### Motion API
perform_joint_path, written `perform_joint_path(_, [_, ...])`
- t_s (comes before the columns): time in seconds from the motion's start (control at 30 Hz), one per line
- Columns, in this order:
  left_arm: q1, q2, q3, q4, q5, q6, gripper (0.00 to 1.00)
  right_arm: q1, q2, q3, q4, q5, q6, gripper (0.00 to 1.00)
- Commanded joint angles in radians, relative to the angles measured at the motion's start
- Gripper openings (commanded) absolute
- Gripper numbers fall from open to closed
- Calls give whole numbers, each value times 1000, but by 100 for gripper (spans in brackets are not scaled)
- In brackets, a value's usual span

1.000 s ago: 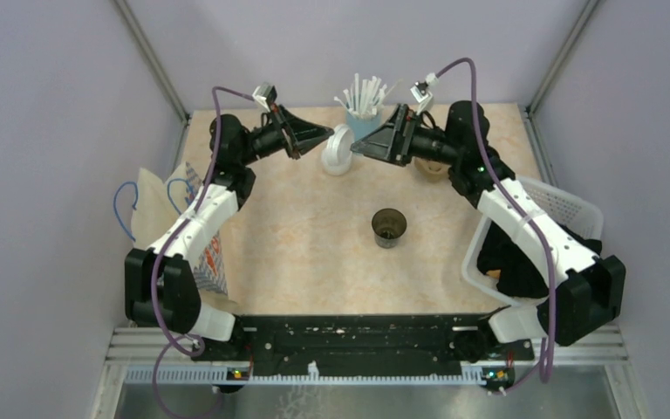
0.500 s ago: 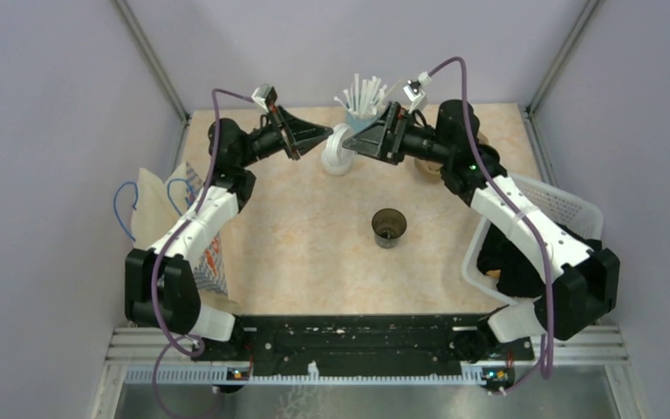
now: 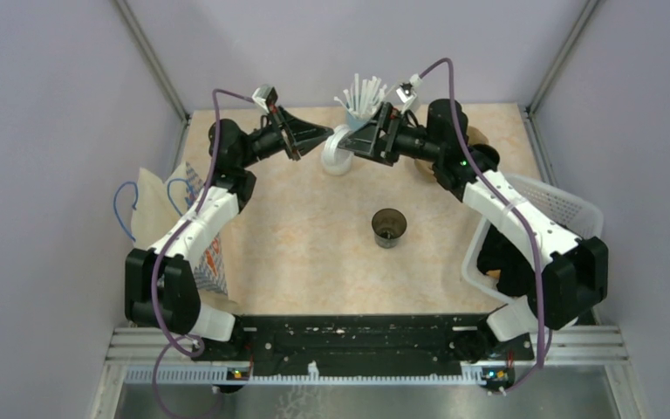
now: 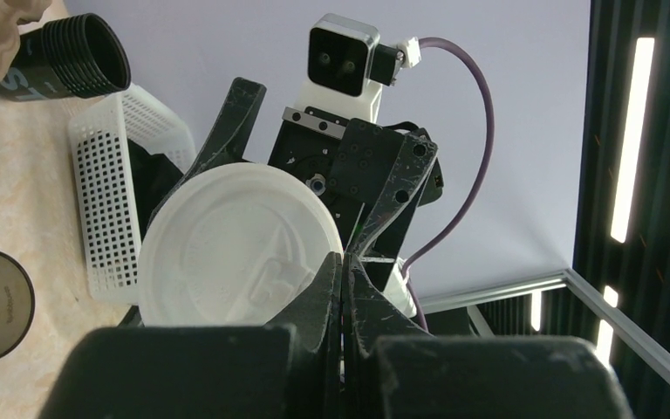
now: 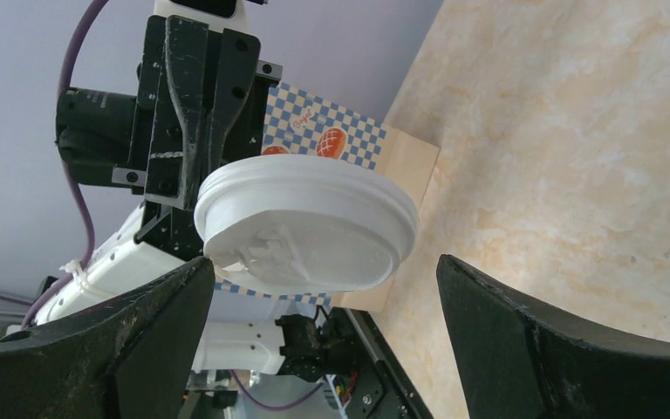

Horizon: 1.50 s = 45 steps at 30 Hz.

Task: Pack the takeout coffee

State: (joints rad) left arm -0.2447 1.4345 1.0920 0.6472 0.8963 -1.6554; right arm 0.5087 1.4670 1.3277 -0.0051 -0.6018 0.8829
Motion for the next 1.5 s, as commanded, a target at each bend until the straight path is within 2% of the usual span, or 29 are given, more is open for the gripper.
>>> perform_joint_path(0.0, [-5,-21,4,68,4,-28,0,20,8,68,37,17,-6,98])
perform_joint_path(0.17, [-5,-9,11,74,6,-33,0,28,9,60,60,23,1,95])
perform_joint_path(0.33, [-5,-5,12,77,5,-33,0,34,7,60,55,35,-4,99])
perform_joint_path(0.67, [-5,-3,15,68,-14,-34,0,55,-11,66,9,93,-39,99])
perform_joint_path(1.13, [-5,-3,19,59,-29,-33,0,62,-49,22,82,91,-38,99])
perform_joint_path(1.3, [-5,-7,25,34,-50,-29,0,61,-60,21,50,113,-53,99])
perform_joint_path(1.47, [-5,-18,29,-18,-73,-11,0,61,-97,13,-52,207,-92,99])
